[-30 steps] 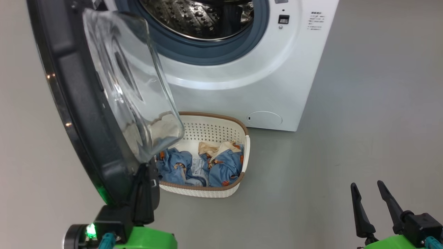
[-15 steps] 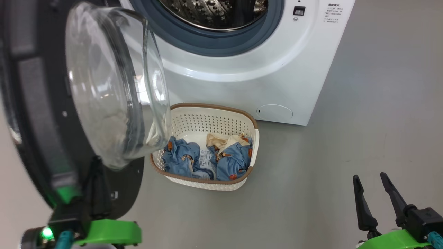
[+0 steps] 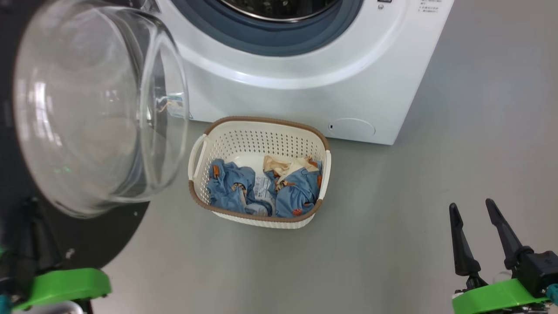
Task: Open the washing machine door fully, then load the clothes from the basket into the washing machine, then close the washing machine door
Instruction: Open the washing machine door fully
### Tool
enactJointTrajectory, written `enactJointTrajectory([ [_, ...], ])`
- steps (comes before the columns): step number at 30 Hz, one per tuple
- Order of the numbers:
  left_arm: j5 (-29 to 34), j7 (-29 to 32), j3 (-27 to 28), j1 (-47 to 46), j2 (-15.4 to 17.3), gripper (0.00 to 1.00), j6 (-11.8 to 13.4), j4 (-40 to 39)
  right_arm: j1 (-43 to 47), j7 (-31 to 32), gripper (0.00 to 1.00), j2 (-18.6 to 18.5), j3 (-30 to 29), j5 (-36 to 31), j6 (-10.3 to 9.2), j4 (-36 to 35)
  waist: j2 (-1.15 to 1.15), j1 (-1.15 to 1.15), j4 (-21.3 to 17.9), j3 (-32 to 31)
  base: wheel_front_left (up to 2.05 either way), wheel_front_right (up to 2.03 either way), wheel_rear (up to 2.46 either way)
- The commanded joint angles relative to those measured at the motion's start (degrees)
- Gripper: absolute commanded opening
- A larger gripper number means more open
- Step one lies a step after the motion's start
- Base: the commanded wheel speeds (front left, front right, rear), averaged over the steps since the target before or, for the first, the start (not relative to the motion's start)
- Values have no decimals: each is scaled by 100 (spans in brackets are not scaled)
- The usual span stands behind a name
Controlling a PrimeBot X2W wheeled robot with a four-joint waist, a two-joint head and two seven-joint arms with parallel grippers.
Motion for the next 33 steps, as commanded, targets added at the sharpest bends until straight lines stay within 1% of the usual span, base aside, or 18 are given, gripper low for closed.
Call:
enactJointTrajectory([
  [1,-87,-63,372,-220,233,0,130,-19,-212,-19,100,-40,141,-47,17,-202,0,0,1,75,0,0,0],
  [5,-322,-242,657,-392,334,0,9,316,-234,34,100,-40,146,-91,17,-370,0,0,-3,215,0,0,0],
  [10,-586,-454,955,-708,463,0,-215,850,-272,133,100,-40,129,-150,17,-582,0,0,5,409,0,0,0],
  [13,-703,-554,1135,-908,511,0,-301,1153,-308,184,100,-40,127,-183,17,-692,0,0,12,495,0,0,0],
  [18,-846,-661,1438,-1280,665,0,-535,1736,-343,238,100,-40,129,-227,17,-822,0,0,30,607,0,0,0],
  [23,-870,-699,1721,-1637,833,0,-779,2342,-374,270,100,-40,113,-257,17,-876,0,0,42,704,0,0,0],
  [27,-788,-703,1997,-1902,917,0,-965,2680,-403,288,100,-40,93,-275,17,-901,0,0,59,772,0,0,0],
  [32,-603,-705,2259,-2143,918,0,-1187,2986,-435,299,100,-40,79,-297,17,-906,0,0,78,816,0,0,0],
  [33,-603,-705,2259,-2143,918,0,-1187,2986,-435,299,100,-40,79,-297,17,-906,0,0,78,816,0,0,0],
])
